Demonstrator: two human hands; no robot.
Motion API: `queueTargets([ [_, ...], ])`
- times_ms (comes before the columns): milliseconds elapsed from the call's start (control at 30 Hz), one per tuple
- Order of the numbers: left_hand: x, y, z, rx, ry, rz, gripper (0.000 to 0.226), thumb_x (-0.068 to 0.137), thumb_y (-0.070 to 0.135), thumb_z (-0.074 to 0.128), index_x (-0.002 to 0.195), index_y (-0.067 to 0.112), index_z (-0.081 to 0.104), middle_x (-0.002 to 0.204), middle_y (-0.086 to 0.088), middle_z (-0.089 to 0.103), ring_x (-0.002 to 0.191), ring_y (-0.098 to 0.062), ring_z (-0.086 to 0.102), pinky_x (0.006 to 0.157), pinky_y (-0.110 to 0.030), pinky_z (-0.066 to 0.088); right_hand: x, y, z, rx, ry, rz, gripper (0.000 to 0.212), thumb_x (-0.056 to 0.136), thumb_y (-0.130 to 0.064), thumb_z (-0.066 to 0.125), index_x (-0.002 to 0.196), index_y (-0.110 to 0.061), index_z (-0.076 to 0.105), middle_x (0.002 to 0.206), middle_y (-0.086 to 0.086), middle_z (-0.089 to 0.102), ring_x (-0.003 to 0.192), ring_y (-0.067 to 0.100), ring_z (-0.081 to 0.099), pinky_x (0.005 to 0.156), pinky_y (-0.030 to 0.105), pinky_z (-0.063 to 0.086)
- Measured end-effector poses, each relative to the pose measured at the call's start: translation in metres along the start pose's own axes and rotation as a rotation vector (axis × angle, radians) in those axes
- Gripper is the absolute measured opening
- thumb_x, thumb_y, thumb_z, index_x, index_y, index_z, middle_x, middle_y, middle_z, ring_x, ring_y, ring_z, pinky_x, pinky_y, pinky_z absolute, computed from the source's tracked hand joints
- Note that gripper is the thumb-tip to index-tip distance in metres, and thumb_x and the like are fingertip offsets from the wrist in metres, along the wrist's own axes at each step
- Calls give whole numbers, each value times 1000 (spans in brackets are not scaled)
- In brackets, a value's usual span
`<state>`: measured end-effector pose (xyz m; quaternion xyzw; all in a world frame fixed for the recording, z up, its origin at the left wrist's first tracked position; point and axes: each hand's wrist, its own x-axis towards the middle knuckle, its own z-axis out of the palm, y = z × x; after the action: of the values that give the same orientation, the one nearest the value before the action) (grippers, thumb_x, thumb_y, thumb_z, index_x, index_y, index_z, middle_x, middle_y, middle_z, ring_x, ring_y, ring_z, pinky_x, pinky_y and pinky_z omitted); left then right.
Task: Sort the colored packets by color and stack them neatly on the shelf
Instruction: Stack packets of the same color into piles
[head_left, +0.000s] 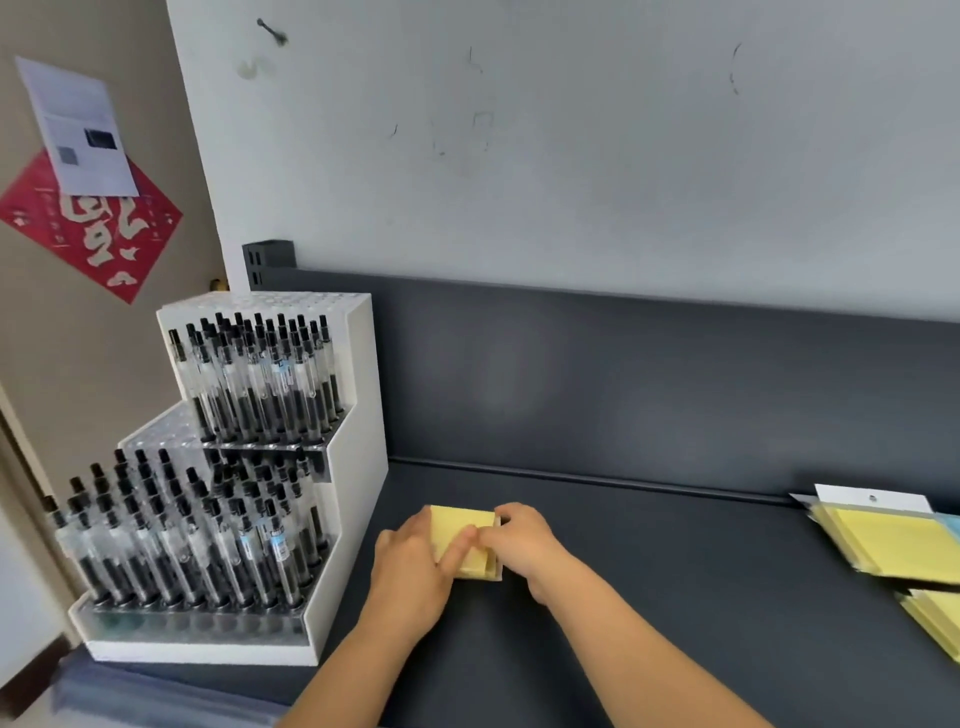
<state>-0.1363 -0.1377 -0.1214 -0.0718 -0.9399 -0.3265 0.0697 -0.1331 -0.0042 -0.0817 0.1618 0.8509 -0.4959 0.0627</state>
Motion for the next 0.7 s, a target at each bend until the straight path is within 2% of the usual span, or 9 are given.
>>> queueTargets([
  [100,-3,1,-1,31,-94,29,105,64,72,62,143,14,24,140,1,40,119,-19,34,101,-31,36,-1,3,-5,106,-4,-12,65,87,-19,58,144,-7,29,144,7,38,126,21,43,93,24,38],
  [167,-3,3,-3,54,-79,44,105,63,69,65,143,14,24,142,1,39,118,-19,34,102,-30,35,-3,6,-12,209,-42,1,71,87,-21,59,147,-8,23,146,6,37,126,20,44,104,27,36],
  [267,-6,7,-6,71,-37,53,99,69,62,67,143,13,25,142,0,40,118,-20,35,102,-27,33,-12,15,-23,276,-116,-8,70,85,-18,64,145,-7,29,130,2,50,111,15,52,102,27,40],
  [367,-11,13,-11,-25,-83,8,106,69,51,74,147,10,15,140,-6,39,128,-22,29,106,-27,27,-19,25,-26,243,-140,-54,71,80,-18,72,141,-9,37,126,1,54,115,14,52,105,28,38],
  [433,-13,14,-15,-84,-115,-24,107,71,44,75,148,9,10,138,-10,40,133,-23,27,107,-27,25,-22,28,-25,194,-145,-90,70,79,-21,74,139,-8,40,122,2,56,113,15,52,101,26,39],
  [500,-13,12,-20,-119,-124,-20,99,72,40,76,146,8,19,135,-10,47,130,-22,36,101,-23,30,-23,29,-22,129,-128,-120,70,78,-24,75,137,-8,42,115,2,58,110,15,54,93,23,40],
  [567,-15,11,-23,-132,-134,19,78,75,31,76,138,8,37,119,-3,57,114,-16,50,88,-17,34,-23,29,-19,53,-117,-151,64,76,-24,76,132,-11,48,104,-1,58,101,13,56,86,21,42],
  [633,-18,11,-25,-133,-112,42,59,79,22,73,130,12,46,104,6,57,103,-11,53,81,-16,34,-21,30,-13,-50,-93,-195,44,75,-23,76,114,-14,59,90,-6,55,83,6,55,74,18,45],
  [700,-20,10,-24,-115,-76,50,53,83,20,68,131,16,46,102,6,57,99,-11,51,79,-17,34,-21,32,-5,-165,-20,-244,27,75,-21,75,96,-13,59,90,-3,53,75,6,50,60,15,39],
])
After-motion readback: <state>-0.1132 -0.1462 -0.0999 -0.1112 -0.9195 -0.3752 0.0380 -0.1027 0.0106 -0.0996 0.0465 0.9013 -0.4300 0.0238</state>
